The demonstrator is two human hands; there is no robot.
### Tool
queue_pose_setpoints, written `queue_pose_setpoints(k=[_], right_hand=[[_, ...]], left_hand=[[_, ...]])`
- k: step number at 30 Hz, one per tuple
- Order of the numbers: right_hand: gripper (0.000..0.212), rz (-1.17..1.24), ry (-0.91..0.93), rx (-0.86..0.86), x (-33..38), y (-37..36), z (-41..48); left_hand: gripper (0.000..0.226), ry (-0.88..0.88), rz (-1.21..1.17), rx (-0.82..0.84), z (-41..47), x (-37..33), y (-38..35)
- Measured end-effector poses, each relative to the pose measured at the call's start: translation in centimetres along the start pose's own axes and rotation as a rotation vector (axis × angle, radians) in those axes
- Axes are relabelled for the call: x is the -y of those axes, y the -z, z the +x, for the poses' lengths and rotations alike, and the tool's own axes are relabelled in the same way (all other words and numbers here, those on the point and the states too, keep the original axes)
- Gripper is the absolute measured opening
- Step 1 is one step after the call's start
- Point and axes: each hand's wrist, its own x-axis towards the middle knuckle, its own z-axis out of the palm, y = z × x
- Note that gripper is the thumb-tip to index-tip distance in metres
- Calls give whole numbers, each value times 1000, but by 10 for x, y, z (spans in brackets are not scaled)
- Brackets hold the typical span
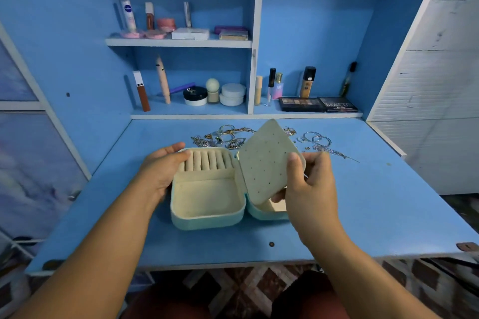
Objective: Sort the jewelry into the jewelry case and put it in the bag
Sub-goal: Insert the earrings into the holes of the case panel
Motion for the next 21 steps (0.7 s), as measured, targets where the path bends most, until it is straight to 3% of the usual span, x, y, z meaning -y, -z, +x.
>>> queue_pose_setpoints(k=[8, 14, 16, 18, 21], right_hand=[[13, 35, 56, 117, -7, -1, -12], [30, -347, 295, 321, -25, -6, -19], [33, -408, 373, 364, -33, -7, -20], [34, -470, 465, 416, -38, -8, -18], [34, -555, 544, 482, -41, -7, -15]], left_hand=[[10, -331, 460, -46, 2, 7, -7], [3, -629, 689, -81, -3, 5, -11], [14, -681, 652, -110, -15, 0, -15], [37, -590, 467, -34, -27, -6, -19], [72, -298, 188, 193, -35, -11, -19]])
